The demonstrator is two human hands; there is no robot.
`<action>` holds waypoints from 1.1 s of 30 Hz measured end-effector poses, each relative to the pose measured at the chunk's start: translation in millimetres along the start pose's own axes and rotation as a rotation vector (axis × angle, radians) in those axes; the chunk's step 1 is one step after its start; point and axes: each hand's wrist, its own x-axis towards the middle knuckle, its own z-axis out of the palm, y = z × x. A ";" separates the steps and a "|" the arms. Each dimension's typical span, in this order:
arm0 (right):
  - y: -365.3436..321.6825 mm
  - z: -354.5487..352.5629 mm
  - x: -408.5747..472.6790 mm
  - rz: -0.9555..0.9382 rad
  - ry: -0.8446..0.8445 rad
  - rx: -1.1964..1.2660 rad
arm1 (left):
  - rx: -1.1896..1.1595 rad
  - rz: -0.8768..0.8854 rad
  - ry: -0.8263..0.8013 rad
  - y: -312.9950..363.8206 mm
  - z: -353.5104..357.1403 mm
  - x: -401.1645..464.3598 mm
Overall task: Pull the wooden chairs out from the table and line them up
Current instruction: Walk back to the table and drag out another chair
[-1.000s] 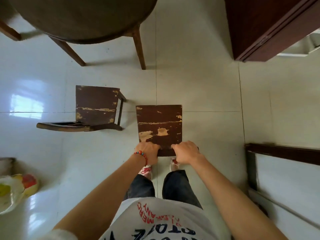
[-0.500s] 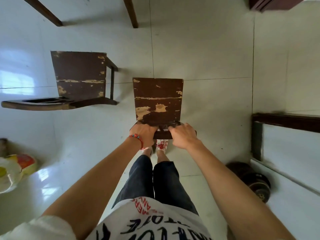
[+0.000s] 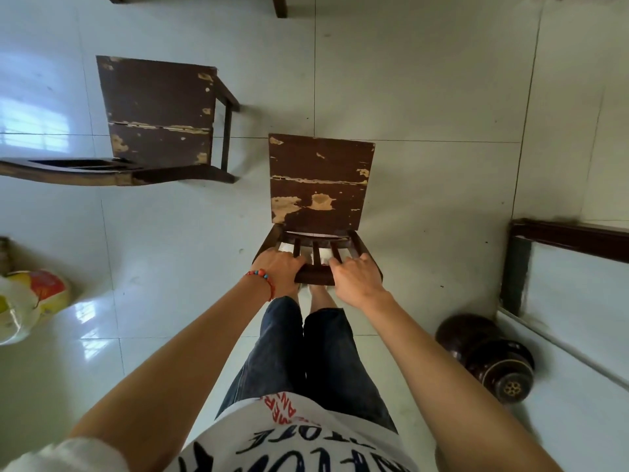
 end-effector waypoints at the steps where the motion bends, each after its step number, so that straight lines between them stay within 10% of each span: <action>1: -0.3 2.9 -0.2 -0.003 -0.009 -0.002 | -0.009 0.009 -0.018 -0.8 1.3 -0.1; 14: -4.8 17.1 -9.6 0.069 -0.205 0.096 | -0.135 -0.040 -0.048 1.7 14.0 -21.2; 25: -27.3 -68.8 -17.5 0.276 0.037 0.851 | -1.003 -0.437 0.173 2.9 -55.4 -60.1; 33: -56.5 -156.1 -40.0 0.290 0.277 1.736 | -2.039 -0.404 0.548 -8.7 -126.4 -125.5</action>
